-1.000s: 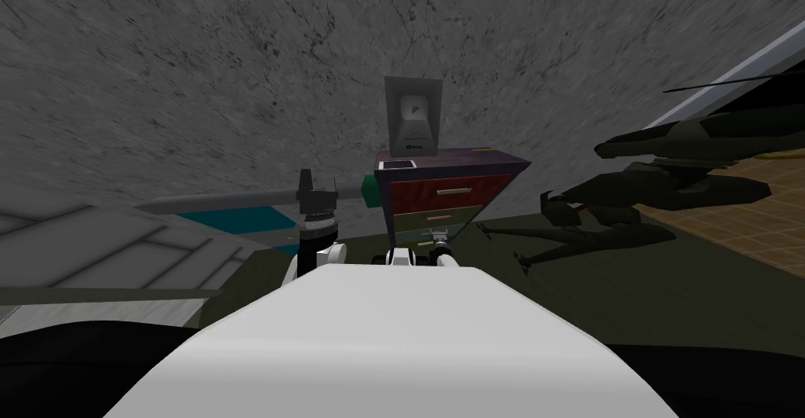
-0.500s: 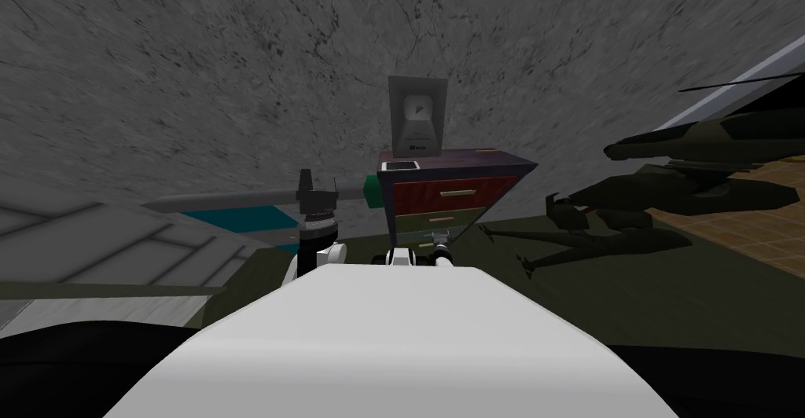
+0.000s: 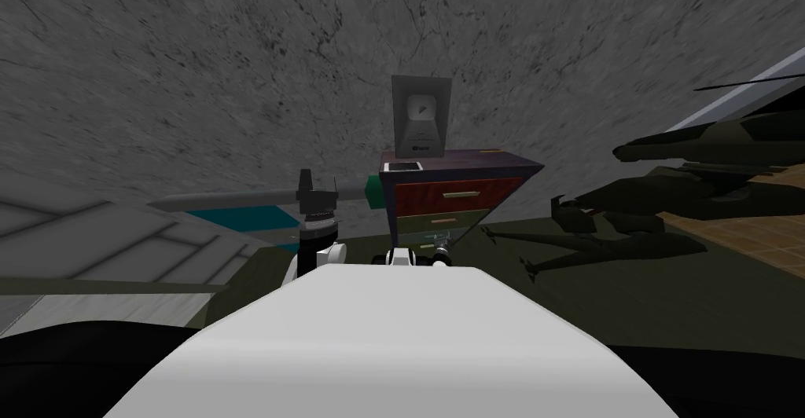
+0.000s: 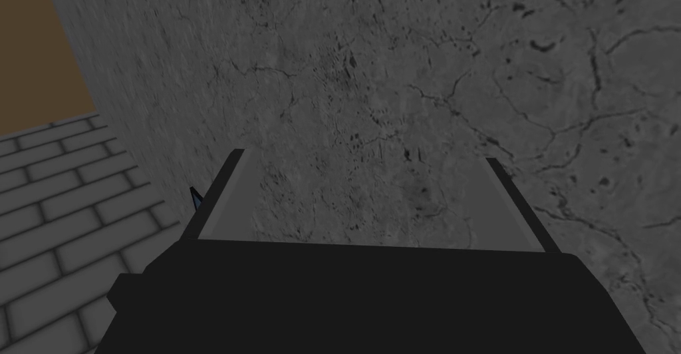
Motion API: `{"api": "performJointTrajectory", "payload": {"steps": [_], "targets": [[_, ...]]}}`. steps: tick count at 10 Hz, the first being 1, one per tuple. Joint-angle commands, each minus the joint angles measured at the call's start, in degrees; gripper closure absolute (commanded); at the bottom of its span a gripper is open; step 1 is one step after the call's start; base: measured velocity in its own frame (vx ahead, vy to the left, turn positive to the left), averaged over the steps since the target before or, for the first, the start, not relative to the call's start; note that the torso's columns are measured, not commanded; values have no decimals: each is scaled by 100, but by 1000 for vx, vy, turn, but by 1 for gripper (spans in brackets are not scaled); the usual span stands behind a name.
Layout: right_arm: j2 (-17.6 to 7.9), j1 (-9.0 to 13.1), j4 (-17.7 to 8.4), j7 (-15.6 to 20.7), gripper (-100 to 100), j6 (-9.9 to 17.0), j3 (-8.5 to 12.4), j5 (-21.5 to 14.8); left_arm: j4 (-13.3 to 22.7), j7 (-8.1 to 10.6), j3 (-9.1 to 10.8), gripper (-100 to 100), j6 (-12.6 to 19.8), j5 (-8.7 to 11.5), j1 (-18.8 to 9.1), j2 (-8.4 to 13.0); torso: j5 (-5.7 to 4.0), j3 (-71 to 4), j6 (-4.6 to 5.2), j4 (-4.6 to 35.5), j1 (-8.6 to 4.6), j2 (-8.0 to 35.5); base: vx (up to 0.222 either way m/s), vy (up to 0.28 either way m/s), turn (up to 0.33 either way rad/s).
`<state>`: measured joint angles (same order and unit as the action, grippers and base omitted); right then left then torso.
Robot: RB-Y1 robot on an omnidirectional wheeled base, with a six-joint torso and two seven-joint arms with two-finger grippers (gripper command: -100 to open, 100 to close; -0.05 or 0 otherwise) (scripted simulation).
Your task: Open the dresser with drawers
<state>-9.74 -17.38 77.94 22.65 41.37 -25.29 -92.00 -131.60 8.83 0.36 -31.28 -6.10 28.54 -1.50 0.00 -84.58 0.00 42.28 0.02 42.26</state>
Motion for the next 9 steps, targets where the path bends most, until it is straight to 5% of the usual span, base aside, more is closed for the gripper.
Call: {"api": "performJointTrajectory", "payload": {"steps": [1, 4, 9], "targets": [[-2, 25, -123, 68, -100, 236, -49, -350, 0, 0, 0, 0, 0, 0, 0, 0, 0, 0, 1, 0, -2, 1, 9, 5, -1], [6, 109, -597, 261, -100, 764, -264, -904, 0, 0, 0, 0, 0, 0, 0, 0, 0, 1, 1, 1, -2, 2, 17, 10, 37], [19, 185, -1028, 435, -100, 1366, -460, -1726, 0, 0, 0, 0, 0, 0, 0, 0, -1, 1, 0, 0, -3, 2, 17, 12, 26]]}}
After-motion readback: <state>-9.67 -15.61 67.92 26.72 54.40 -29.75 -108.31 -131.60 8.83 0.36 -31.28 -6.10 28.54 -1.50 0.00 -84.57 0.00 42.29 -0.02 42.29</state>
